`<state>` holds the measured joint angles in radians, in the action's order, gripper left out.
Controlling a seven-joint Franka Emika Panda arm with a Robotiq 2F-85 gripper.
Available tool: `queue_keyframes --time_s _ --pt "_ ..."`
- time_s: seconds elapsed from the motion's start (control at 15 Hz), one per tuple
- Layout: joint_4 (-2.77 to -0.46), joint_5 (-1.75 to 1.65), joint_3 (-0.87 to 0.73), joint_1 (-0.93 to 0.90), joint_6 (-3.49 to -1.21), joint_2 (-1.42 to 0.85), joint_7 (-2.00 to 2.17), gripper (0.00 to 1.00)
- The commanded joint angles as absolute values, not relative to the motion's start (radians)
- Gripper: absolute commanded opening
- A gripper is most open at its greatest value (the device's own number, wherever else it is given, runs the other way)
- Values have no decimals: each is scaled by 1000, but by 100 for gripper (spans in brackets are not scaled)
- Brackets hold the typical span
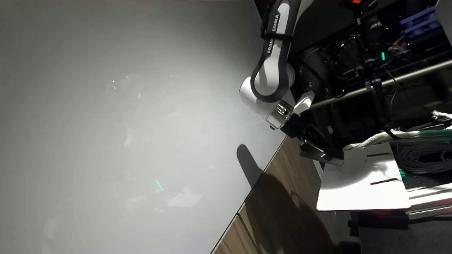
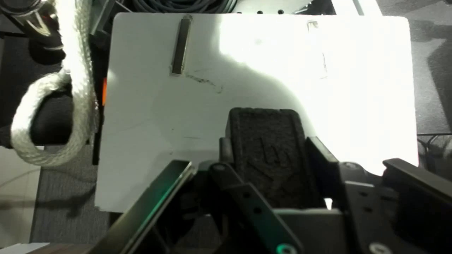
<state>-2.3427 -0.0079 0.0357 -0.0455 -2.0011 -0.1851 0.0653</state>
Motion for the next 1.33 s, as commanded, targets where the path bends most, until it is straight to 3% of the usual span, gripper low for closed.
queue_keyframes --time_s 0.0,1.27 --pt "-2231 33 52 -59 -1956 -315 88 29" --pt "-2087 29 43 -52 -1770 -477 67 29"
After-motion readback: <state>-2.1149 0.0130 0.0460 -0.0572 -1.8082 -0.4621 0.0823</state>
